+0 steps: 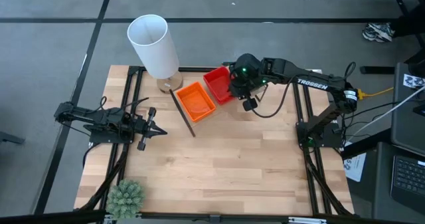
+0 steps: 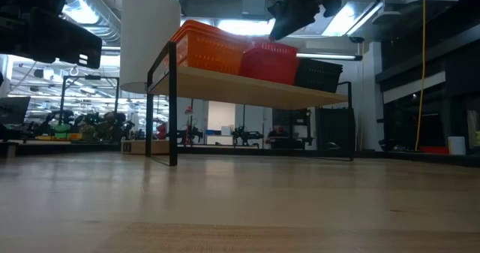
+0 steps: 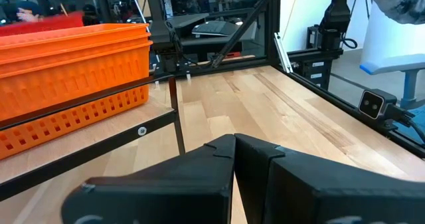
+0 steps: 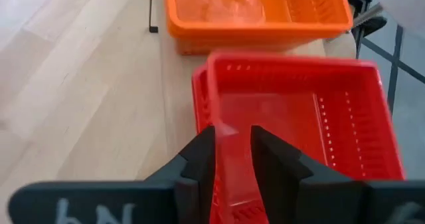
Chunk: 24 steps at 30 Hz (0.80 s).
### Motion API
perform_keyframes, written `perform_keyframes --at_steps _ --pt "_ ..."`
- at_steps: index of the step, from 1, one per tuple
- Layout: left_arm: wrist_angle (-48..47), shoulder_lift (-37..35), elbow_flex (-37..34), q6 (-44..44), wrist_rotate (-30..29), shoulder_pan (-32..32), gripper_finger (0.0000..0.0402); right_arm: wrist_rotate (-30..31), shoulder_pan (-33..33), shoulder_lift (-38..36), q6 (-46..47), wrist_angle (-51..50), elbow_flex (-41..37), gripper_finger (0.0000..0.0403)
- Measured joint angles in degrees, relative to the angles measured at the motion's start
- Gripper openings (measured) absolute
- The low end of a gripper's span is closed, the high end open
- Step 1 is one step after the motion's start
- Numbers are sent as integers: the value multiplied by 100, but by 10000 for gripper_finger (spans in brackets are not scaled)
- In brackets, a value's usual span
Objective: Stack baskets on shelf by color
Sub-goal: Stack the red basket on top of the other stacked red baskets on the shelf, then return to Home Position
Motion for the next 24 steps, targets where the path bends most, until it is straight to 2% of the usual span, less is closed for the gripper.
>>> perform_keyframes --at_steps 5,9,11,15,19,21,24 --pt "1 0 0 0 0 0 0 -8 121 -4 90 -252 230 96" --pt "1 0 0 1 0 1 0 -3 216 -4 554 -470 492 96" --pt "0 0 0 0 0 2 0 -7 273 -9 1046 -729 647 96" --pt "2 0 0 0 0 2 0 -122 452 -17 2798 -1400 846 96" --pt "1 -1 0 1 0 0 0 -471 806 -20 3932 -1863 577 96" --pt "2 0 0 0 0 2 0 -355 1093 -18 4400 -1815 270 96" --pt "2 -2 0 0 0 1 0 123 1552 -17 4618 -1514 -269 96"
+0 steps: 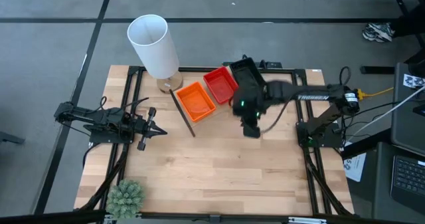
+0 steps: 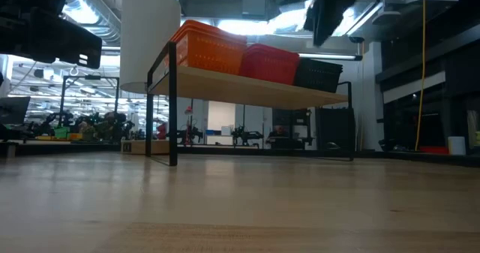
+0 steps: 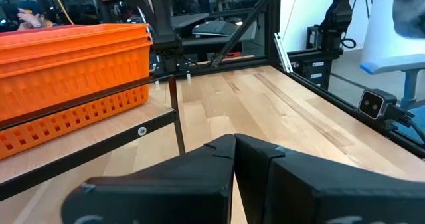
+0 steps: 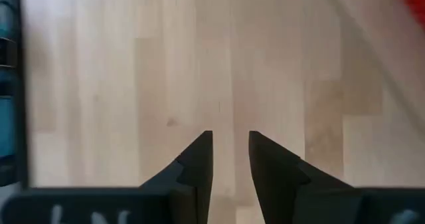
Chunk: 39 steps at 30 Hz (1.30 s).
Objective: Stack baskets on shelf by color
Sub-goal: Return to Home Position
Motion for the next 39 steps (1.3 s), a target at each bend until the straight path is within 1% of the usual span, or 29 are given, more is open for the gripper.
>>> perform_keyframes --at_steps 3,6,8,10,12,14,16,19,23,25,30,39 --pt "-1 0 0 1 0 -1 0 638 420 0 99 950 -755 96" --pt "0 2 0 0 -2 -1 0 998 741 0 187 2271 -1666 96" --pt "0 1 0 2 0 0 0 995 876 -3 58 3108 -2310 96" --pt "-1 0 0 0 -1 2 0 790 930 -153 -47 3949 -2959 96" --pt "-2 2 0 2 -1 2 0 647 936 -540 -106 4850 -3650 96" --pt "-2 1 0 0 0 0 0 625 938 -1022 -24 5439 -4328 96" --pt "0 1 0 -2 0 0 0 637 1017 -1466 360 5611 -4882 96" --pt "-2 2 0 0 0 1 0 615 1243 -2095 1013 5654 -5463 96" --pt "0 1 0 -2 -8 -1 0 735 1748 -2644 1566 5653 -6028 96" --pt "-2 2 0 1 -9 1 0 806 1995 -2826 1692 5666 -6220 96" --pt "-2 2 0 2 -5 0 0 888 2357 -3018 1686 5804 -6355 96" --pt "0 0 0 0 -2 1 0 884 2754 -3018 1322 6213 -6355 96"
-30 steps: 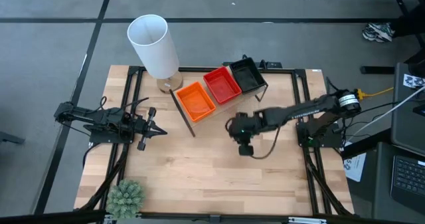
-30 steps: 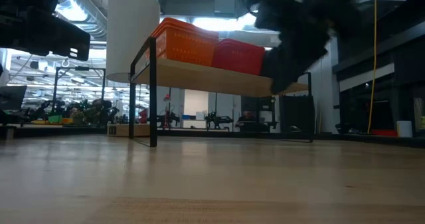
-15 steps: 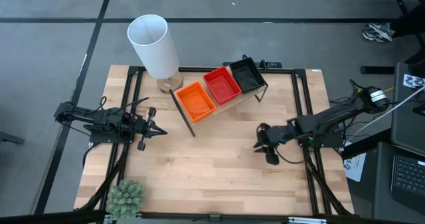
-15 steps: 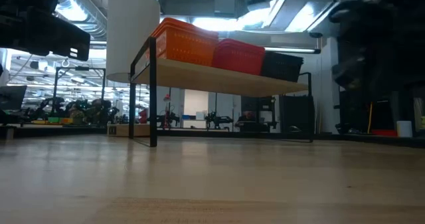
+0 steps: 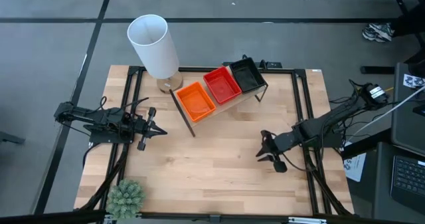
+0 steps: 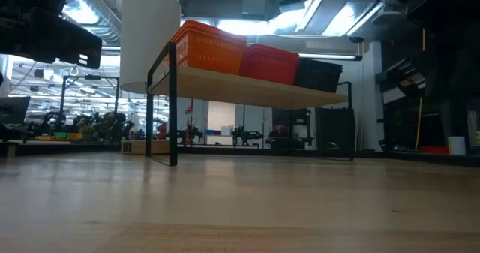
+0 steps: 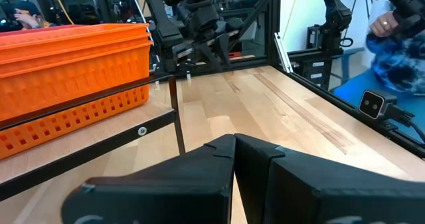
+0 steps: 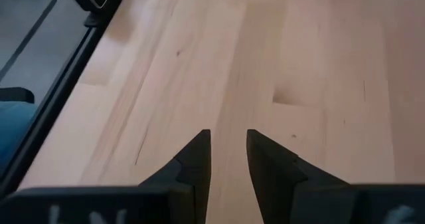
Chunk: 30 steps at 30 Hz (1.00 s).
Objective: Stack baskets on shelf by color
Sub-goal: Return to Home Position
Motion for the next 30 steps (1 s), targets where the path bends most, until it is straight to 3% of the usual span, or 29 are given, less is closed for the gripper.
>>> perform_keyframes --at_steps 30 --pt "-2 1 0 1 2 -1 0 -16 -185 -44 58 -1 0 96"
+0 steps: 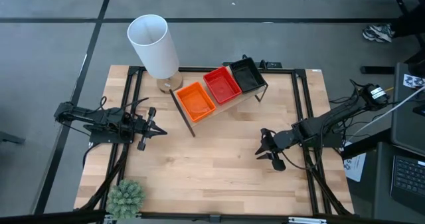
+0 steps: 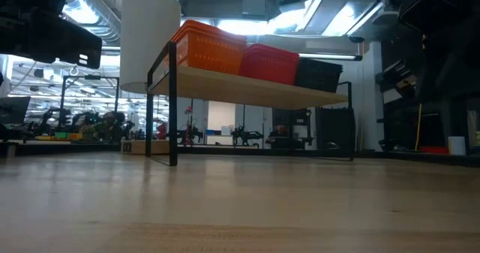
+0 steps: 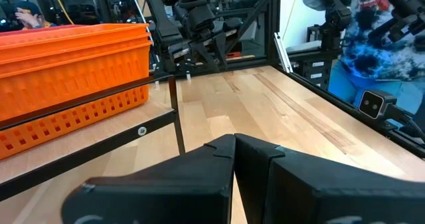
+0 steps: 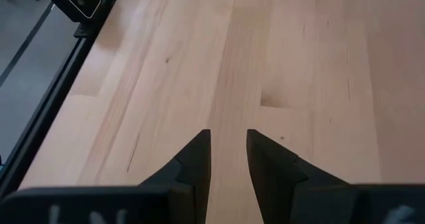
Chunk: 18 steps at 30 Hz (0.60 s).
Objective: Stack baskets on shelf by color
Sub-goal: Return to Home Position
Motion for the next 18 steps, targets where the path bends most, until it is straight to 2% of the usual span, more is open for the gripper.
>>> perform_keyframes --at_steps 7,11,18 --pt "0 1 0 -3 -4 -1 0 -61 -13 -348 0 -198 0 96" --pt "1 -1 0 -3 -8 0 0 -61 -20 -916 0 -485 0 96" --pt "0 -1 0 -3 -11 -1 0 -61 -91 -1956 0 -1563 0 96"
